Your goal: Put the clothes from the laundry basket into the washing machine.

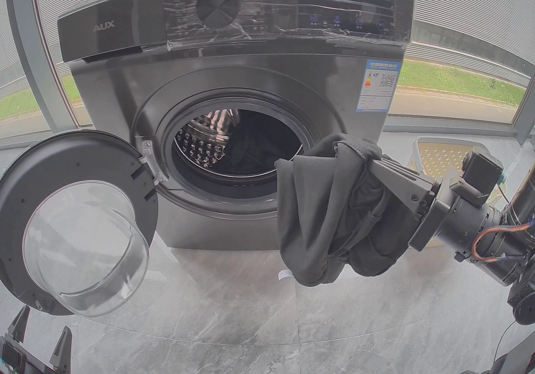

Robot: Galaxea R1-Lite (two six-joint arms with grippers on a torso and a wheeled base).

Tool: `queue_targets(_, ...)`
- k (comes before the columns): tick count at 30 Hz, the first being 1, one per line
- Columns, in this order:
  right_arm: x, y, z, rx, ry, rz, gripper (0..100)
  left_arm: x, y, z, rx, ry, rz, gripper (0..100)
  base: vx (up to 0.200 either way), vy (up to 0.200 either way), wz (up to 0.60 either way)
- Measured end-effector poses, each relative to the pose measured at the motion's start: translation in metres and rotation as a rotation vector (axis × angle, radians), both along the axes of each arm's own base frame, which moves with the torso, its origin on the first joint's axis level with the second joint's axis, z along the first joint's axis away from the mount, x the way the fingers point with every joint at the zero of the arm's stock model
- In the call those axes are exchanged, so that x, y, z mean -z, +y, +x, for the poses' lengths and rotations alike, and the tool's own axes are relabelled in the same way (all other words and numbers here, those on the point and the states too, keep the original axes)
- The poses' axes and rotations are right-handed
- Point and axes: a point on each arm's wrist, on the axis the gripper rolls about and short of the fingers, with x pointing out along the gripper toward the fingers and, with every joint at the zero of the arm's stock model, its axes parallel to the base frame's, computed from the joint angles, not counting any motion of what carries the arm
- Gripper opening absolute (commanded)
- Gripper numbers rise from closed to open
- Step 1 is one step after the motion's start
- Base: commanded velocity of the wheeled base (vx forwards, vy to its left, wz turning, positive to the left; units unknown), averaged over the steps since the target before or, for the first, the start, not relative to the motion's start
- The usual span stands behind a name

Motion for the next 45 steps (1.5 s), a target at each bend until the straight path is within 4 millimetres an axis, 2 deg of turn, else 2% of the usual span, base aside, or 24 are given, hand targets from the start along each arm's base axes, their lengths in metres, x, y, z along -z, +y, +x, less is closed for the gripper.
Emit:
queue_targets(14, 0.003, 0.000, -0.001, -0.003, 0.008, -0.008, 0, 0.000, 0.000, 0.000, -0.001, 0.000, 0.001, 100, 0.000, 0.000, 0.00)
queue_targets(24, 0.019, 0.001, -0.004, -0.023, 0.065, -0.051, 0, 0.000, 0.000, 0.000, -0.008, 0.001, 0.030, 100, 0.000, 0.000, 0.00)
queue_targets(30, 0.024, 0.014, -0.007, -0.068, 0.085, -0.064, 0, 0.000, 0.000, 0.000, -0.009, 0.001, 0.032, 100, 0.000, 0.000, 0.00)
queue_targets(35, 0.035, 0.026, -0.011, -0.123, 0.171, -0.043, 0, 0.000, 0.000, 0.000, -0.004, -0.002, 0.031, 100, 0.000, 0.000, 0.00)
queue_targets(38, 0.037, 0.030, -0.010, -0.137, 0.200, -0.015, 0, -0.002, -0.001, 0.000, 0.029, -0.018, 0.021, 100, 0.000, 0.000, 0.00)
queue_targets(41, 0.037, 0.033, -0.009, -0.144, 0.209, 0.005, 0, -0.014, -0.002, -0.004, 0.086, -0.067, 0.006, 100, 0.000, 0.000, 0.00)
queue_targets(45, 0.033, 0.039, -0.003, -0.151, 0.207, 0.043, 0, -0.031, -0.006, -0.007, 0.272, -0.079, 0.002, 100, 0.000, 0.000, 0.00)
